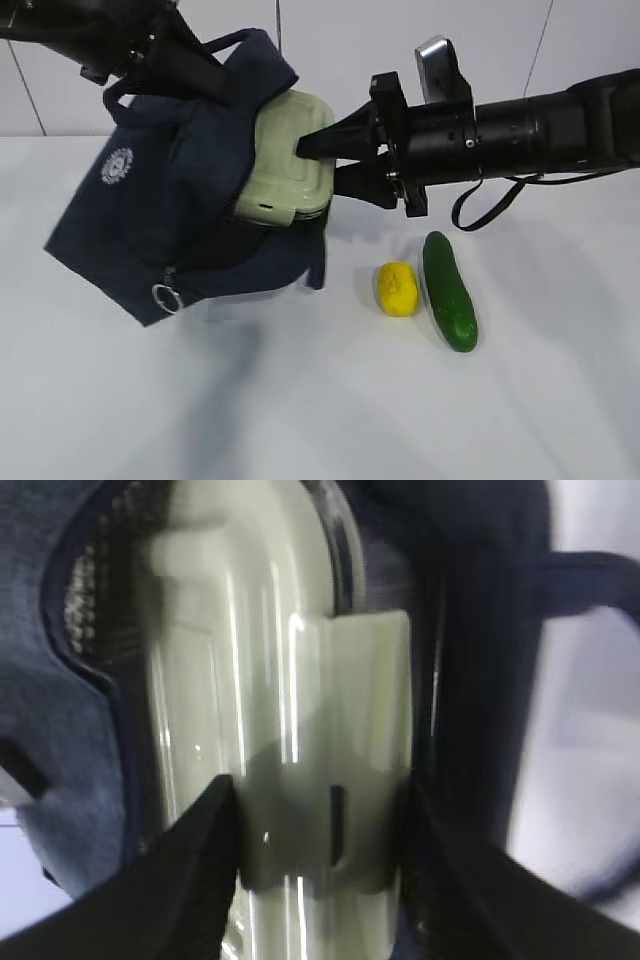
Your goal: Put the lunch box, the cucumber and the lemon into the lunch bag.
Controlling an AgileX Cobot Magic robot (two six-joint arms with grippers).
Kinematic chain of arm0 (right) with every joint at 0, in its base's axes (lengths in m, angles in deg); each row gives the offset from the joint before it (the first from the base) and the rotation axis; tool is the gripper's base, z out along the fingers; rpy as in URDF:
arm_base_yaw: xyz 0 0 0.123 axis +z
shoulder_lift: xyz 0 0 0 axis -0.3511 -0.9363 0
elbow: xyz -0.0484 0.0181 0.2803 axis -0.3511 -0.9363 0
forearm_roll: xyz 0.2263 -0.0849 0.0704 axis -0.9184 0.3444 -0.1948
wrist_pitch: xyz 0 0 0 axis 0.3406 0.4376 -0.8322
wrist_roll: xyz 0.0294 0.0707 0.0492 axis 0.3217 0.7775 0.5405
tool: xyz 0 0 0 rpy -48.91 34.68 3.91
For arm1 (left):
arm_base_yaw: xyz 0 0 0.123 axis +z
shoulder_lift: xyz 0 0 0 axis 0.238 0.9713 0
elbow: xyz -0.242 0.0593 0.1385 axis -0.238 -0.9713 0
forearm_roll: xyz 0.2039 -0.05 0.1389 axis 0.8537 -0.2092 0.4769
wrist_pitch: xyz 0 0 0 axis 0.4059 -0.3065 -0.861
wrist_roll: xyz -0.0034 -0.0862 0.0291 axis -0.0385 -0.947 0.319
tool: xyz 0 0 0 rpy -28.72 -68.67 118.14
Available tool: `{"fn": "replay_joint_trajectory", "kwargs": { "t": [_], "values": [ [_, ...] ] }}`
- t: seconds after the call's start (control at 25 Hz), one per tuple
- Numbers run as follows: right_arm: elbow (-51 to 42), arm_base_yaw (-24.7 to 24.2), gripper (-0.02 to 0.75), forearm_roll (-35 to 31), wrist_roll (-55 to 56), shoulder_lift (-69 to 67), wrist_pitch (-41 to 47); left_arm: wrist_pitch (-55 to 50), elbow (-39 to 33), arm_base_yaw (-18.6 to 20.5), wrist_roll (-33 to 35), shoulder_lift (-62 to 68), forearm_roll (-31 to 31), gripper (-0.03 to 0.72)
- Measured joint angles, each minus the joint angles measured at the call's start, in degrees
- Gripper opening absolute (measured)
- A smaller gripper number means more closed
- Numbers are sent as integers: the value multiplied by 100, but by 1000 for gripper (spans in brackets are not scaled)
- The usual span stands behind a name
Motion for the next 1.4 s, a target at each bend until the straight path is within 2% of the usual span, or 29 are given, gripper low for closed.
{"fn": "replay_joint_trajectory", "kwargs": {
  "t": [0.24,0.48,0.96,1.4],
  "values": [
    [87,121,354,-97,-34,-33,-23,101,0,-81,132,217,-503,-8],
    [95,174,354,-126,-55,-187,-253,318,0,-85,272,458,-669,-8],
    [144,262,354,-346,-222,-748,-444,373,0,-98,1046,1100,-1559,-8],
    [157,265,354,-508,-442,-892,-638,332,4,-107,1317,1501,-1907,-8]
  ]
}}
